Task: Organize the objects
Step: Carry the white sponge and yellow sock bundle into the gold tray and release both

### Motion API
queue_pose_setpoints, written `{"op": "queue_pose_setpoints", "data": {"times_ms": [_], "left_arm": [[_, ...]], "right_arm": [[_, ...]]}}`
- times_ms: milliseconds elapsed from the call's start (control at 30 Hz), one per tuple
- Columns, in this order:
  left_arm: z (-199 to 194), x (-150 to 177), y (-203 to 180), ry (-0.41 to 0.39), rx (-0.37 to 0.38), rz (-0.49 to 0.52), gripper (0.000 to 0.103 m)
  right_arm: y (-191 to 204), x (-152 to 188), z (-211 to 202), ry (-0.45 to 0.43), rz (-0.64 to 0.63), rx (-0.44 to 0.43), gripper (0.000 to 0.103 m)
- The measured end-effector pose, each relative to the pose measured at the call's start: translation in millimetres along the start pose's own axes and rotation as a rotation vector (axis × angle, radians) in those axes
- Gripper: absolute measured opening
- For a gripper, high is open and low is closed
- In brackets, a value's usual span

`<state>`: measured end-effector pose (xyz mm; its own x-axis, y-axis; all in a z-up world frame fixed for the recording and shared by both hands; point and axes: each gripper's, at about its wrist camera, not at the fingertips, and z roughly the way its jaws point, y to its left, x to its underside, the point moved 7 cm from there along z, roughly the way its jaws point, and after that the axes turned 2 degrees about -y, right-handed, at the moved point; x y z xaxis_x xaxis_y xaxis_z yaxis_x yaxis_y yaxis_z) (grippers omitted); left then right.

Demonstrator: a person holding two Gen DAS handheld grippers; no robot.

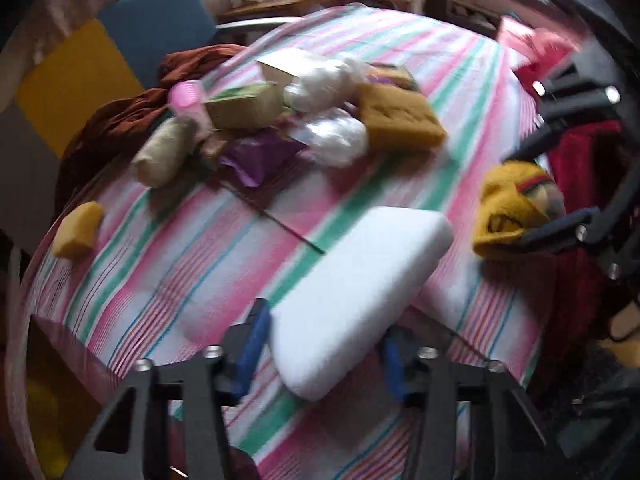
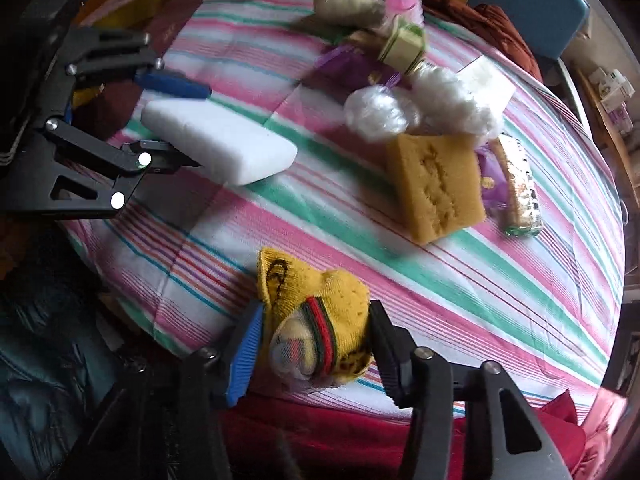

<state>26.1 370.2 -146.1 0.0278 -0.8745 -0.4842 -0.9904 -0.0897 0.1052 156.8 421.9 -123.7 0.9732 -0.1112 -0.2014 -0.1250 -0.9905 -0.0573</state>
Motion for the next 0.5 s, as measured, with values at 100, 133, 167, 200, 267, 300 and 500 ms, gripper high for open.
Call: {"op": "queue_pose_setpoints", "data": {"times_ms": [100, 133, 167, 200, 267, 300, 500], "left_arm": [[-4.3, 2.3, 10.4, -0.031, 0.023, -0.072, 0.03], [-4.4, 3.6, 11.7, -0.033, 0.022, -0.079, 0.029], [-4.3, 5.4, 12.2, -0.039, 0.022, -0.086, 0.028], [-4.2, 5.6, 11.9, -0.042, 0.02, -0.089, 0.028], [-7.0, 4.6, 11.6, -0.057, 0.01, -0.11, 0.027], [-11.5, 2.5, 12.9, -0.078, 0.035, -0.145, 0.027], [-51.0, -3.9, 29.2, -0.191, 0.126, -0.377, 0.027]], "right_arm": [[-9.1, -0.1, -10.7, -0.035, 0.028, 0.005, 0.048], [-11.8, 0.8, -12.9, -0.039, 0.035, 0.003, 0.048], [-12.9, 2.2, -13.0, -0.033, 0.036, 0.0, 0.048], [-13.5, 3.5, -12.2, -0.025, 0.036, 0.0, 0.048], [-14.7, 5.4, -11.1, -0.015, 0.039, 0.007, 0.048], [-14.9, 5.4, -11.8, -0.016, 0.04, 0.008, 0.048], [-27.4, -11.3, -46.0, -0.128, 0.105, -0.012, 0.047]]}}
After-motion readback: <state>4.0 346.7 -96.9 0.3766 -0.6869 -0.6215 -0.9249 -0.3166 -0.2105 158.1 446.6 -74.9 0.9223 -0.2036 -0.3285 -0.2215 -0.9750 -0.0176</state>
